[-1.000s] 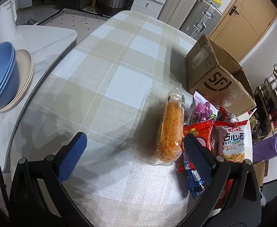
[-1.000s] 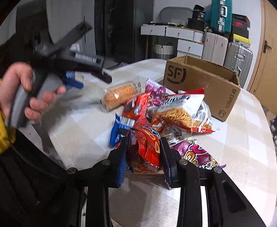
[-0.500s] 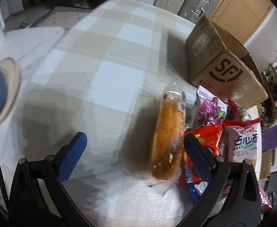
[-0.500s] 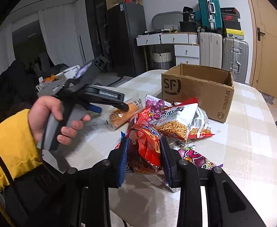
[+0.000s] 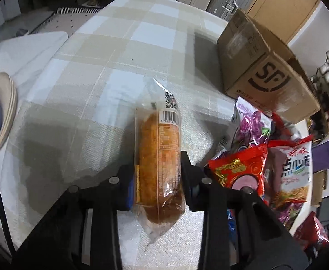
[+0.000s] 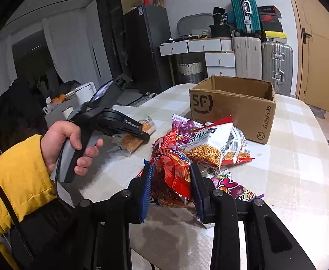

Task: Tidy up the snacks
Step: 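Carry the bread roll and red chip bag into the box with both tools, then open both tools to drop the snacks into the box and withdraw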

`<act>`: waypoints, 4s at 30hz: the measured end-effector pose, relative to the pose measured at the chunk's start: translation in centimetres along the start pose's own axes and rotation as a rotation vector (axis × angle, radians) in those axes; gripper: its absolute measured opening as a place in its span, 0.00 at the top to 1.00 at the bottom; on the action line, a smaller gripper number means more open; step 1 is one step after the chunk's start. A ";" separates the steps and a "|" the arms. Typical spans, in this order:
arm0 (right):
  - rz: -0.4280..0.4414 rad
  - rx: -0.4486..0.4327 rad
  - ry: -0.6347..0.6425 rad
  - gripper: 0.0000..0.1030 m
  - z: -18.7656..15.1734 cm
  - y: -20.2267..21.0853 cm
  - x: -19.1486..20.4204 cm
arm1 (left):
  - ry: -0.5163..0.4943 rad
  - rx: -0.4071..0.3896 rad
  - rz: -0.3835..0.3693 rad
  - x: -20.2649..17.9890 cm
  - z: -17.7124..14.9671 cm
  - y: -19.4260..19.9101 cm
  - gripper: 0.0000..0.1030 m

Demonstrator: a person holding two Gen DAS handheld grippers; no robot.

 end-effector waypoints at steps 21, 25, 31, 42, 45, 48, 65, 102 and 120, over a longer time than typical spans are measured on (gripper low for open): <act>0.037 -0.149 -0.157 0.69 2.8 3.1 -2.1 | -0.026 -0.155 -0.183 -0.4 -0.6 8.6 0.74; 0.052 -0.193 -0.198 0.69 4.6 4.1 -3.1 | -0.054 -0.170 -0.234 -2.2 0.5 10.8 0.74; 0.061 -0.237 -0.221 0.69 8.8 4.8 -5.0 | -0.121 -0.192 -0.253 -5.5 3.9 13.4 0.74; 0.034 -0.226 -0.297 0.69 15.8 1.8 -11.0 | -0.210 -0.135 -0.285 -13.5 11.1 12.9 0.74; 0.012 -0.219 -0.303 0.69 17.1 0.5 -12.7 | -0.206 -0.099 -0.300 -15.3 13.2 11.1 0.74; -0.004 -0.200 -0.310 0.69 17.9 -0.9 -14.4 | -0.203 -0.076 -0.293 -16.9 15.3 9.0 0.74; -0.089 -0.076 -0.314 0.69 17.8 -7.6 -20.5 | -0.259 -0.023 -0.229 -24.2 21.1 -0.5 0.74; -0.215 -0.019 -0.280 0.65 16.6 -7.8 -21.9 | -0.277 -0.060 -0.193 -23.4 18.5 0.3 0.41; -0.178 -0.201 -0.182 0.53 15.7 3.9 -10.8 | -0.173 -0.264 -0.183 -16.7 10.3 14.9 0.23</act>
Point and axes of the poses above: each gripper's, at about its wrist camera, not at the fingertips, and y roughly against the way its jaws point, x to its left, z to its top, the point moved 5 cm from there along -y, roughly the way its jaws point, and after that the axes turned 14 degrees about z, right-handed, at the moved point
